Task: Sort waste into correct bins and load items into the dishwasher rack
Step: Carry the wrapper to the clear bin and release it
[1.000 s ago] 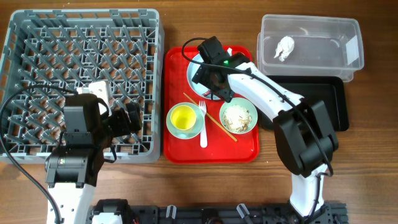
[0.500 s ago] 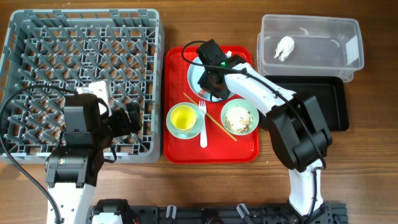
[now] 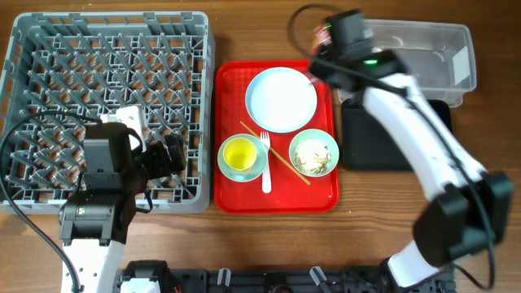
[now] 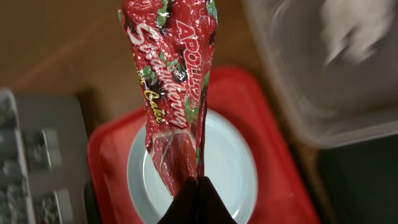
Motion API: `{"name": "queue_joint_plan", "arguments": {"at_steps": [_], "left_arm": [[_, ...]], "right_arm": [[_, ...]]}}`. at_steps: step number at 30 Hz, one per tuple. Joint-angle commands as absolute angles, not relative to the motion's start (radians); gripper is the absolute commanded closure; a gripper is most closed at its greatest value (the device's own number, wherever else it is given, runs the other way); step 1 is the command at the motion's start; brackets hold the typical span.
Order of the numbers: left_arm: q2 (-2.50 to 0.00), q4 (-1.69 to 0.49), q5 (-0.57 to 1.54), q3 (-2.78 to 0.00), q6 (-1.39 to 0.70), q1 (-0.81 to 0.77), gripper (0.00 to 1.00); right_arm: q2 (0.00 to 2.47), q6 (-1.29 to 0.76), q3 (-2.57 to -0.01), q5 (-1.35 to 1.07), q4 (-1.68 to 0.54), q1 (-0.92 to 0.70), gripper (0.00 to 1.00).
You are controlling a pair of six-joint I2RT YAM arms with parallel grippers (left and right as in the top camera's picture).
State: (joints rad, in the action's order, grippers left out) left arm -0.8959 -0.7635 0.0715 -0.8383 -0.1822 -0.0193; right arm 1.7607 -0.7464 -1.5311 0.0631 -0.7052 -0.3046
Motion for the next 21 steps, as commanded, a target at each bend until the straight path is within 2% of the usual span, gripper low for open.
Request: {"name": "queue_joint_plan", "arguments": {"at_steps": [1, 4, 5, 6, 7, 8, 9, 11, 13, 16, 21], "left_arm": [[-0.891, -0.765, 0.062, -0.858, -0.191, -0.014, 0.00], [-0.891, -0.764, 0.062, -0.858, -0.191, -0.014, 0.00], [-0.891, -0.764, 0.062, -0.858, -0.191, -0.014, 0.00], [-0.891, -0.764, 0.062, -0.858, -0.191, -0.014, 0.00], [-0.891, -0.764, 0.062, -0.858, -0.191, -0.014, 0.00], [-0.891, -0.764, 0.062, -0.858, -0.191, -0.014, 0.00], [-0.891, -0.764, 0.062, -0.858, -0.191, -0.014, 0.00], [-0.891, -0.764, 0.062, -0.858, -0.191, -0.014, 0.00], [-0.891, -0.763, 0.062, -0.858, -0.191, -0.014, 0.00], [-0.891, -0.756, 0.062, -0.858, -0.191, -0.014, 0.00], [-0.891, -0.757, 0.062, -0.858, -0.191, -0.014, 0.00]], "right_arm": [[1.728, -0.729, -1.533, 0.138, -0.713, -0.194, 0.96], [1.744, -0.761, -1.533, 0.138, -0.700, -0.088, 0.95], [1.745, -0.755, -1.533, 0.134, -0.677, -0.063, 0.91], [1.740, -0.710, -1.533, 0.104, -0.642, -0.038, 0.65], [1.737, -0.672, -1.533, 0.076, -0.626, -0.028, 0.46], [1.731, -0.612, -1.533, 0.030, -0.613, -0.014, 0.34], [1.722, -0.574, -1.533, 0.007, -0.625, -0.009, 0.30], [1.698, -0.548, -1.533, -0.003, -0.685, -0.009, 0.26], [1.629, -0.462, -1.533, -0.109, -0.865, -0.010, 0.23], [1.580, -0.398, -1.533, -0.201, -0.979, -0.014, 0.23], [1.516, -0.363, -1.523, -0.216, -1.171, -0.088, 0.21]]}}
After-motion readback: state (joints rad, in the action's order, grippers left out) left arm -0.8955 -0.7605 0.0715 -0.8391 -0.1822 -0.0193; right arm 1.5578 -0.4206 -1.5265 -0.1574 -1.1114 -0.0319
